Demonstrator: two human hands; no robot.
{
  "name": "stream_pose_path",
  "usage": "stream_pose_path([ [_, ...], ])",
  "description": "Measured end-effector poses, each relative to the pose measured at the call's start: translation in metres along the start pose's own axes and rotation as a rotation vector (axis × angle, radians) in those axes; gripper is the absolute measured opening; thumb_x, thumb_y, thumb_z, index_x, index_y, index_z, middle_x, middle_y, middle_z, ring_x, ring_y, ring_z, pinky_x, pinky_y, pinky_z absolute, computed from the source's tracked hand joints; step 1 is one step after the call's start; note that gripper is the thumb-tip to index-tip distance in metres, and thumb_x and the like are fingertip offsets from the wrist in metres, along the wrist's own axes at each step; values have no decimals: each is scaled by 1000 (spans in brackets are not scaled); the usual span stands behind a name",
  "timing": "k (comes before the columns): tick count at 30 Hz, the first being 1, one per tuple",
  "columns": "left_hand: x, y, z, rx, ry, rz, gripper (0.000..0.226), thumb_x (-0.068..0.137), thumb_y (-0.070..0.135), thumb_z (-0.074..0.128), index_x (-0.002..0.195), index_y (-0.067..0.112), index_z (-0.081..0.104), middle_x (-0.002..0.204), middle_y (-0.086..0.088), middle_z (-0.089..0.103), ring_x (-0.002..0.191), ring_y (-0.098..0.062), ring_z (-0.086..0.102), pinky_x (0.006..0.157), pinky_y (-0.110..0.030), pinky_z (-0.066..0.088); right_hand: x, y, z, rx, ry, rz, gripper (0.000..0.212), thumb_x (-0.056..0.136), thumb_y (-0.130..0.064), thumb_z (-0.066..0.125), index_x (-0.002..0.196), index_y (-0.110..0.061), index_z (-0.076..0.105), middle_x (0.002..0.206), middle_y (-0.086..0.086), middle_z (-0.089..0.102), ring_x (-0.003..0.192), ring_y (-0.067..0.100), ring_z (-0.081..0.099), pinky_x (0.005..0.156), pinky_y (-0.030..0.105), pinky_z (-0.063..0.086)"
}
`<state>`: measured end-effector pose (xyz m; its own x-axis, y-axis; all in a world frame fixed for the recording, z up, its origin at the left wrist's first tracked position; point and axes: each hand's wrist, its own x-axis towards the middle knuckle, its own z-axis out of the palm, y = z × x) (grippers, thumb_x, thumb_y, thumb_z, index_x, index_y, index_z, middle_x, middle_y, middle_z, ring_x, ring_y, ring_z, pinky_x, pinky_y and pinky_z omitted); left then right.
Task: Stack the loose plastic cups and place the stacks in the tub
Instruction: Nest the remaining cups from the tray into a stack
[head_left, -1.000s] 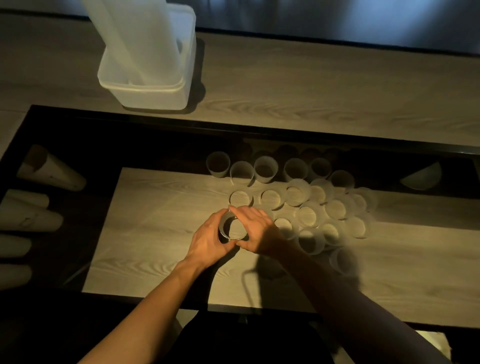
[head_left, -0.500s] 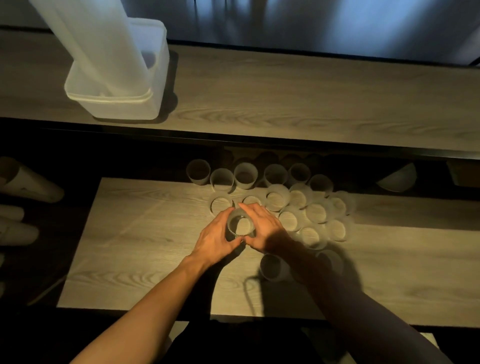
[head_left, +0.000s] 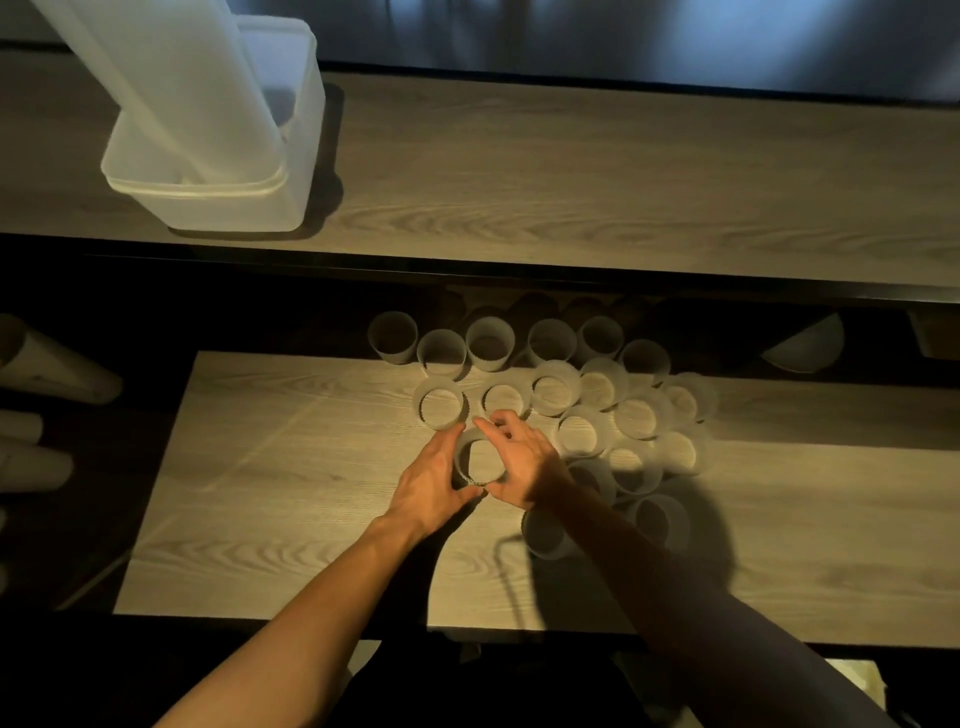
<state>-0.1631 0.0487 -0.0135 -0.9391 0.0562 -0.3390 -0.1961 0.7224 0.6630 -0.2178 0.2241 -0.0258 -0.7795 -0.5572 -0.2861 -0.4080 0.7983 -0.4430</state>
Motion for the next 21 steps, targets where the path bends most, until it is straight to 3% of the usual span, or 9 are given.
stream_pose_path([
  [4, -2, -4, 5, -9, 18, -9, 96, 80, 32, 83, 155, 30, 22, 155, 1, 40, 136, -20, 47, 109, -36, 44, 2, -11, 5, -19, -10, -2, 97, 81, -34, 78, 159, -24, 21, 157, 6, 23, 128, 28, 49, 103, 39, 45],
  [10, -11, -3, -4, -27, 125, 55, 82, 81, 37, 80, 149, 28, 34, 147, 4, 46, 130, -12, 48, 105, -30, 45, -7, -12, -3, 118, 99, -94, 91, 76, -28, 76, 156, -15, 33, 141, 8, 45, 119, 24, 52, 97, 39, 51],
  [17, -14, 31, -5, -37, 144, 125, 82, 77, 37, 81, 145, 28, 36, 143, 2, 48, 126, -15, 51, 104, -36, 48, -34, 2, -36, 161, 168, -82, 96, 79, -28, 79, 158, -16, 26, 149, 6, 41, 135, 20, 41, 112, 31, 33],
  [21, -8, 51, 10, -27, 103, 181, 83, 76, 42, 79, 145, 30, 35, 142, 5, 48, 125, -13, 51, 104, -38, 49, -54, 22, -46, 183, 163, -23, 100, 78, -33, 82, 158, -20, 24, 151, 4, 40, 137, 20, 40, 114, 38, 37],
])
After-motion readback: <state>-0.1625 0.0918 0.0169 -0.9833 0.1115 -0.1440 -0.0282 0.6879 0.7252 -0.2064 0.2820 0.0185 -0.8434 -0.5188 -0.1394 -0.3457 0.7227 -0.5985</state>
